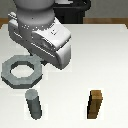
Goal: Put the loop with the handle onto the peg.
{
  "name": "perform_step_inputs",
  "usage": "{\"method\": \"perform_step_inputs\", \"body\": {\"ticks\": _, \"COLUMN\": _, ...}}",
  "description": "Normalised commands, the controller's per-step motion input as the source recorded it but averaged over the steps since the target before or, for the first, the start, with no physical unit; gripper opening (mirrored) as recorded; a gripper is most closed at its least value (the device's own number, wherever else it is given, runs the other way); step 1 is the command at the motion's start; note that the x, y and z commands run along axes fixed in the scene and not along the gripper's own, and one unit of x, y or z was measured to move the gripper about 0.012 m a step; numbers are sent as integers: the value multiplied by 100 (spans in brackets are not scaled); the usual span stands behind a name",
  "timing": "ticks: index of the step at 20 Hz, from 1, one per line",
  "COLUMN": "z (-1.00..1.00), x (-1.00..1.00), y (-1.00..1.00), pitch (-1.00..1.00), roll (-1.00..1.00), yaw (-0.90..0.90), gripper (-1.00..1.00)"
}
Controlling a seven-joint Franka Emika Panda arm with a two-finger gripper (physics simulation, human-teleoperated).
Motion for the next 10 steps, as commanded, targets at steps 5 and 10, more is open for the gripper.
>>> {"method": "perform_step_inputs", "body": {"ticks": 5, "z": 0, "x": 20, "y": 60, "pitch": 0, "roll": 0, "yaw": 0, "gripper": -100}}
{"method": "perform_step_inputs", "body": {"ticks": 10, "z": 0, "x": 20, "y": -40, "pitch": 0, "roll": 0, "yaw": 0, "gripper": -100}}
